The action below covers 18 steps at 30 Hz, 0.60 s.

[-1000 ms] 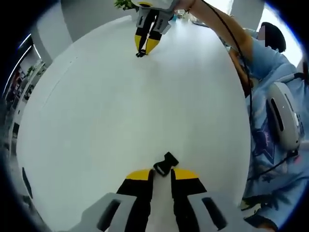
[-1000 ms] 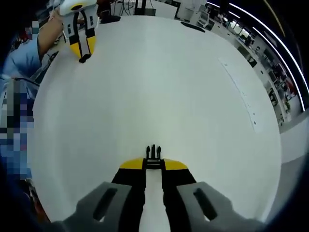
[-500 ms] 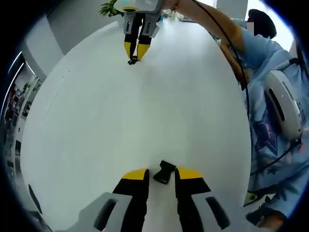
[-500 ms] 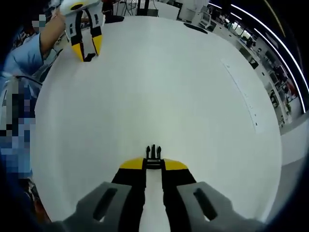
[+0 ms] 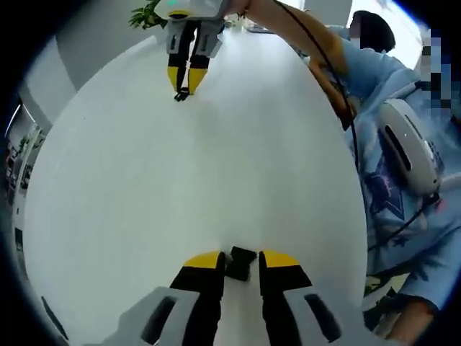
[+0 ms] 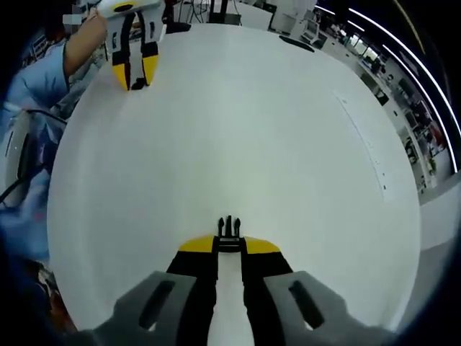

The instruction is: Snap the two parts of the plastic buckle together until the buckle closes and remains connected.

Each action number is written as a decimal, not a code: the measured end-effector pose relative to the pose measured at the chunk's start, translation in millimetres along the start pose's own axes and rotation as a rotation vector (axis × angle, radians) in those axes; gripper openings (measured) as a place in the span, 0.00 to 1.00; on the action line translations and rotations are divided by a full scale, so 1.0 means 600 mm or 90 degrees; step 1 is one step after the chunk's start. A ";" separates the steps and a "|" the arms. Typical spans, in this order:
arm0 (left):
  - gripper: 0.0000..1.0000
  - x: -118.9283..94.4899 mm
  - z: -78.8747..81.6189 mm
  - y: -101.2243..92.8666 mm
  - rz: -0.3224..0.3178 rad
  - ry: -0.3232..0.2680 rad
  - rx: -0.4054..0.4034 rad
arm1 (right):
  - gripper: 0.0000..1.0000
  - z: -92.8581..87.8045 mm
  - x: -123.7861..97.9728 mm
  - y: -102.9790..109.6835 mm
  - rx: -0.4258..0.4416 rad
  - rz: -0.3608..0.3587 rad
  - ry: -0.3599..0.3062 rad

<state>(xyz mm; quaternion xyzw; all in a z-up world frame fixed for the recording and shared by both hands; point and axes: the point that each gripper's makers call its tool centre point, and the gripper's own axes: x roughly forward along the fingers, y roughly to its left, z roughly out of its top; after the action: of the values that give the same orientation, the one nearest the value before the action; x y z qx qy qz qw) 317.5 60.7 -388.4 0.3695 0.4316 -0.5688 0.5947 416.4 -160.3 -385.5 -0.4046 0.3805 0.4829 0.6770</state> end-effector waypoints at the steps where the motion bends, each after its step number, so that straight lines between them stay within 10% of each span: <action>1: 0.17 0.000 0.001 0.000 -0.004 0.000 0.010 | 0.12 0.000 0.000 0.000 0.000 0.000 -0.001; 18: 0.12 0.002 0.000 0.003 -0.003 0.011 0.031 | 0.12 0.002 0.002 -0.001 -0.009 0.002 -0.005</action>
<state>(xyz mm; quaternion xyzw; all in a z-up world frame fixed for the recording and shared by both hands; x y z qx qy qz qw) 319.6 60.4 -389.5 0.3879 0.4238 -0.5771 0.5804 417.4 -158.6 -386.0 -0.4069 0.3750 0.4880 0.6751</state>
